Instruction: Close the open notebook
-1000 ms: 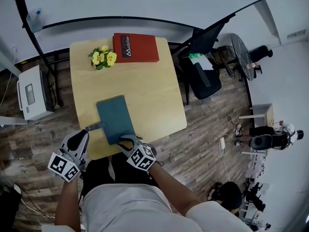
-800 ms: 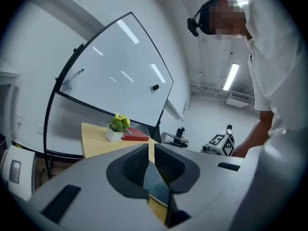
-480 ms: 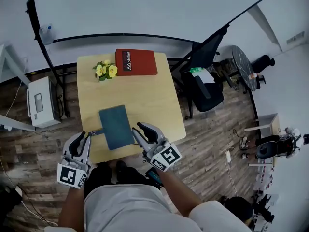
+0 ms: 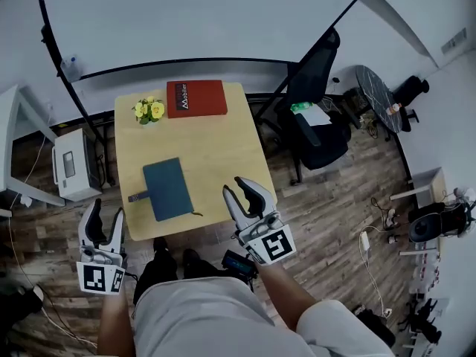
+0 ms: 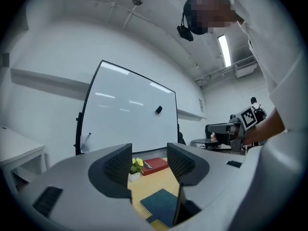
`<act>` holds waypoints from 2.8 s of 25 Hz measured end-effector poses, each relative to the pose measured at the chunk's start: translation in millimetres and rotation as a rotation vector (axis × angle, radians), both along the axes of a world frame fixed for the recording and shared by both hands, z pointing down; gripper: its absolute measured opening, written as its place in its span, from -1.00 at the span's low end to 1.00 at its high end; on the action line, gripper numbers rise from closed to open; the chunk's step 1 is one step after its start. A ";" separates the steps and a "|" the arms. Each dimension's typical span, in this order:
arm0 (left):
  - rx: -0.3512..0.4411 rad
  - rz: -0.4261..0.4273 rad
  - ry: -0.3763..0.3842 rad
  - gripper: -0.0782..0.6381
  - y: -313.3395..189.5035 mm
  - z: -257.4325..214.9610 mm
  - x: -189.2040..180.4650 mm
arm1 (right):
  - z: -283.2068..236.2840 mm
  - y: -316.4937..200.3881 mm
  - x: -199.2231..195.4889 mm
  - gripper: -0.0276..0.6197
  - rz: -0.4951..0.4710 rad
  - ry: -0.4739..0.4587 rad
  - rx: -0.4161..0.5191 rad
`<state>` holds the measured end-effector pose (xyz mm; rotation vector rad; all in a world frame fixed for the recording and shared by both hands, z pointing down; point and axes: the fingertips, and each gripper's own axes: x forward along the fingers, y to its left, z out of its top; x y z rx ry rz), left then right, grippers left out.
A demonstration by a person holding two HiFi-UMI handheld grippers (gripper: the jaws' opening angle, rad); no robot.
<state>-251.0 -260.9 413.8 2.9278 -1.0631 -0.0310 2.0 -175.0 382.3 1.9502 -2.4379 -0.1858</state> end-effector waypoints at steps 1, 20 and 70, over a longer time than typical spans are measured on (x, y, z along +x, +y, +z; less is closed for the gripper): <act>0.004 -0.011 0.003 -0.19 7.7 -4.3 -0.6 | -1.6 8.9 9.5 -0.61 0.014 -0.003 0.002; -0.074 0.041 -0.003 -0.19 132.7 4.0 31.1 | 31.0 122.2 23.3 -0.14 -0.024 -0.021 -0.026; -0.055 0.028 -0.067 -0.15 559.5 18.2 -0.1 | 61.4 523.6 -41.7 -0.15 -0.129 -0.046 -0.067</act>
